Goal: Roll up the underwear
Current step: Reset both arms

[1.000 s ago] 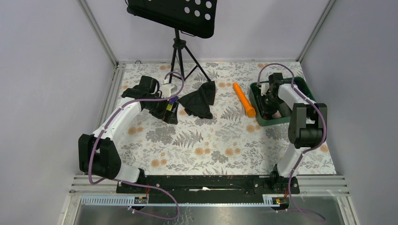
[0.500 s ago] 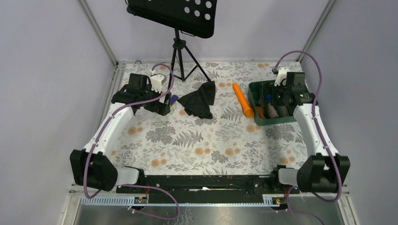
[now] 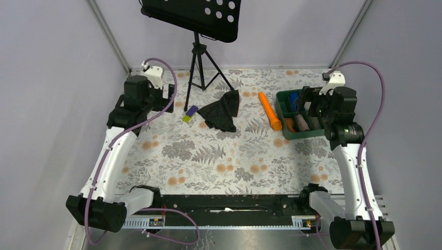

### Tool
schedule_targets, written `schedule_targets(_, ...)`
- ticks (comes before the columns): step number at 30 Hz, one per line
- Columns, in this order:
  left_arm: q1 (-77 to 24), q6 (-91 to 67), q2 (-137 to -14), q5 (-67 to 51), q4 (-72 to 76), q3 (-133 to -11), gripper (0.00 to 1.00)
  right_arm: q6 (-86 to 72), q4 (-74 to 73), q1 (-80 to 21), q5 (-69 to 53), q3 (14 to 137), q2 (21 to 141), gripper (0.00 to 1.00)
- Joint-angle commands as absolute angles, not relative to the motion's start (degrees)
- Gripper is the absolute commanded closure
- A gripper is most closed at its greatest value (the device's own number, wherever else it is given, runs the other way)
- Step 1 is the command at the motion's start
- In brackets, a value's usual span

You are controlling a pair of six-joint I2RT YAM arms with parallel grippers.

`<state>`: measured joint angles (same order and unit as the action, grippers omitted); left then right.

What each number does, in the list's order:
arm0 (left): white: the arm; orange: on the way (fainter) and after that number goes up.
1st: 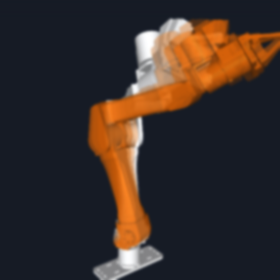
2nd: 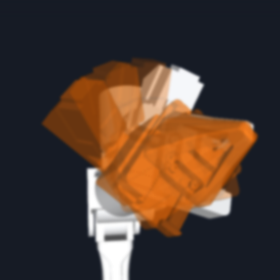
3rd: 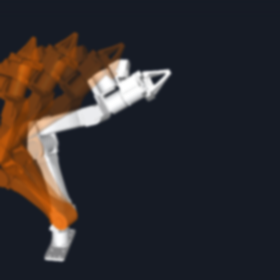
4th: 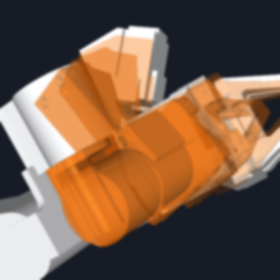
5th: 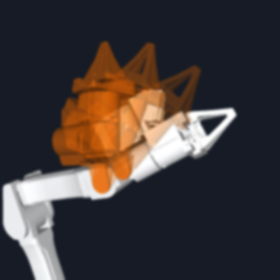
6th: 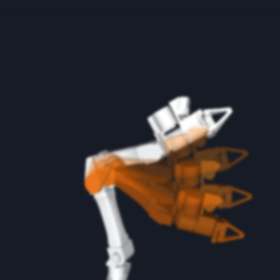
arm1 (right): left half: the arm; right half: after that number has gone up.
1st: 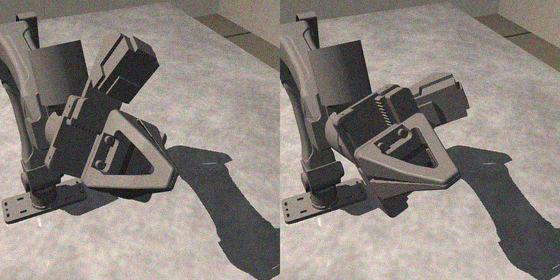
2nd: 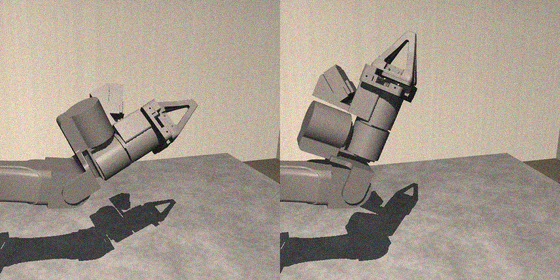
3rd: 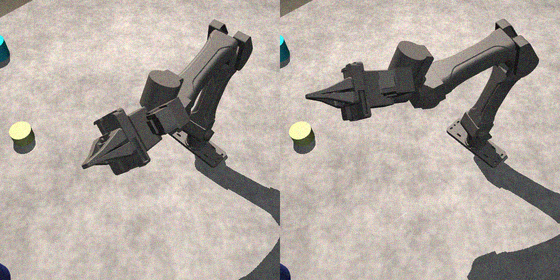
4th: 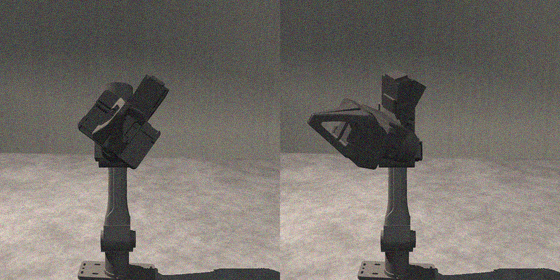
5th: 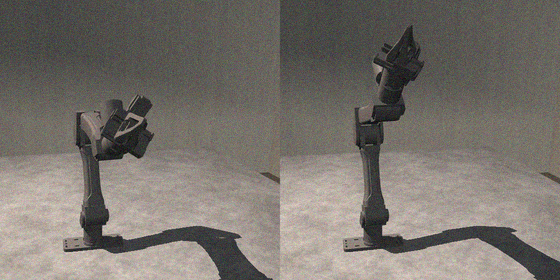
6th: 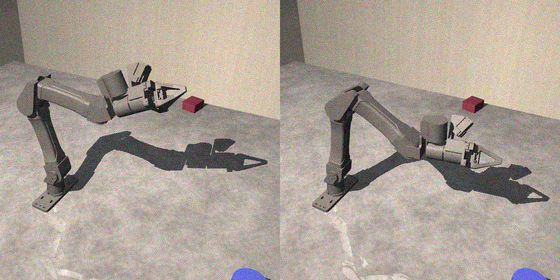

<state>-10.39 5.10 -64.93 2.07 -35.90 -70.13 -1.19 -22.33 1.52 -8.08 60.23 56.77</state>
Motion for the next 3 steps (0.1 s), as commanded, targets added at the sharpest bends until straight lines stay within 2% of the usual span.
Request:
schedule_targets(1,-10.1,2.9,-60.8,7.3,-32.8,-75.8,0.01,-5.1,-20.6,1.7,-8.6,64.2,53.2,0.00)
schedule_targets(3,-10.1,2.9,-59.6,6.6,-32.8,-75.9,0.01,-5.4,-21.3,1.7,-8.5,65.2,52.1,0.00)
